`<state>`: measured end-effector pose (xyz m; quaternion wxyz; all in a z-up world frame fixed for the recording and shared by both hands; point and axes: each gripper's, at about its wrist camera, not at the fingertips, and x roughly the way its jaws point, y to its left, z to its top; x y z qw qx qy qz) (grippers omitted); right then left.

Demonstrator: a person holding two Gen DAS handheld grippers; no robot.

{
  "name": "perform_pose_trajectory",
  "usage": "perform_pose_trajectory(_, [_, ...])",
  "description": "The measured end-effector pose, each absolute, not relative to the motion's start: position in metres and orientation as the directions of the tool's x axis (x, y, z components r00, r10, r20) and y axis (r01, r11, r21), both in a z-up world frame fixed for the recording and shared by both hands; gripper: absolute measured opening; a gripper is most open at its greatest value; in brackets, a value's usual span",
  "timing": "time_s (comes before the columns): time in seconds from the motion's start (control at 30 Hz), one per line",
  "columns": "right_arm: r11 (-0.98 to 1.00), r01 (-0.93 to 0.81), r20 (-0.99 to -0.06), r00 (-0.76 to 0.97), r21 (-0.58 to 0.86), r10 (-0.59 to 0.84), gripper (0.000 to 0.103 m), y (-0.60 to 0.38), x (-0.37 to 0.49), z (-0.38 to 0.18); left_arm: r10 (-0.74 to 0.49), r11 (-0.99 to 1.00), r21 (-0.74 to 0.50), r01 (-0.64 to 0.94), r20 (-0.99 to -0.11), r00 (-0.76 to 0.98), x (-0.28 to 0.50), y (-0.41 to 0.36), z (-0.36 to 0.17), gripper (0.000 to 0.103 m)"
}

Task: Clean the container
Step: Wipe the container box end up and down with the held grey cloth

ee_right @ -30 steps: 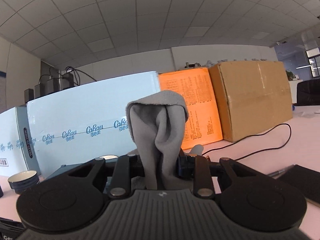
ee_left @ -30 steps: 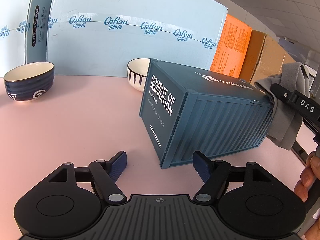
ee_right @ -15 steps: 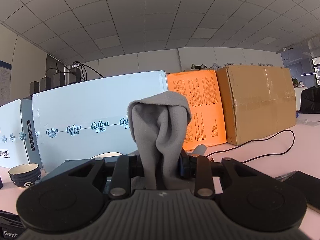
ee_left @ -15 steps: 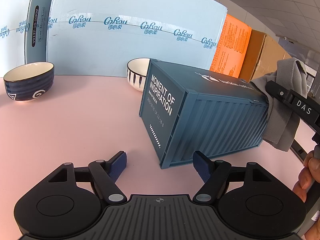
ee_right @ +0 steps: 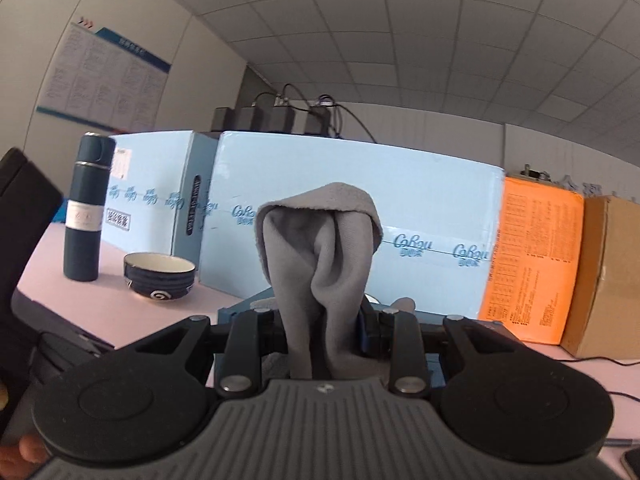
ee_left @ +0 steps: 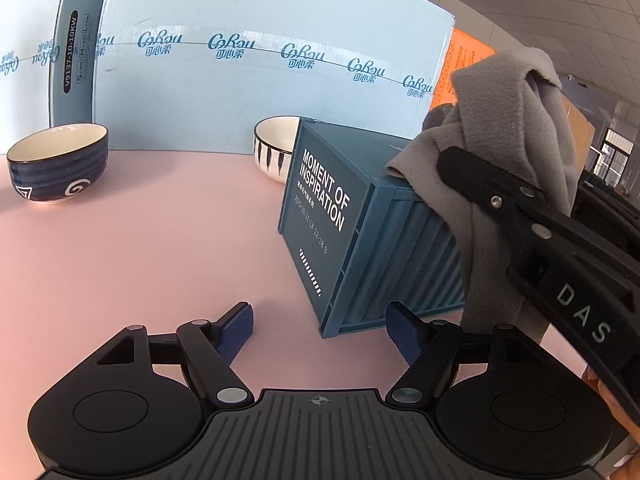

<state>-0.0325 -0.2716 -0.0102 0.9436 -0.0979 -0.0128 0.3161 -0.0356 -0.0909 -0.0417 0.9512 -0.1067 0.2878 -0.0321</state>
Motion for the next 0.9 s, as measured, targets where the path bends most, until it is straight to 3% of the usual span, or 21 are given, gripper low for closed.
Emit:
perform_pose_trajectory(0.43, [0.718,-0.695,-0.039,0.719,-0.046,0.694,0.031,-0.285,-0.012,-0.003,-0.141,0.971,-0.238,0.011,-0.536,0.833,-0.036,-0.087,-0.042,0.081])
perform_pose_trajectory(0.63, [0.763,-0.646,-0.025,0.762,0.037,0.647,0.031,-0.301,-0.007,-0.002,-0.134,0.974,-0.228,0.009,-0.538,0.832,-0.035,-0.09,-0.042,0.081])
perform_pose_trajectory(0.9, [0.857,-0.516,-0.024,0.856,0.011,0.516,0.031,-0.315,-0.005,-0.002,-0.127,0.976,-0.216,0.008,-0.541,0.831,-0.033,-0.092,-0.041,0.081])
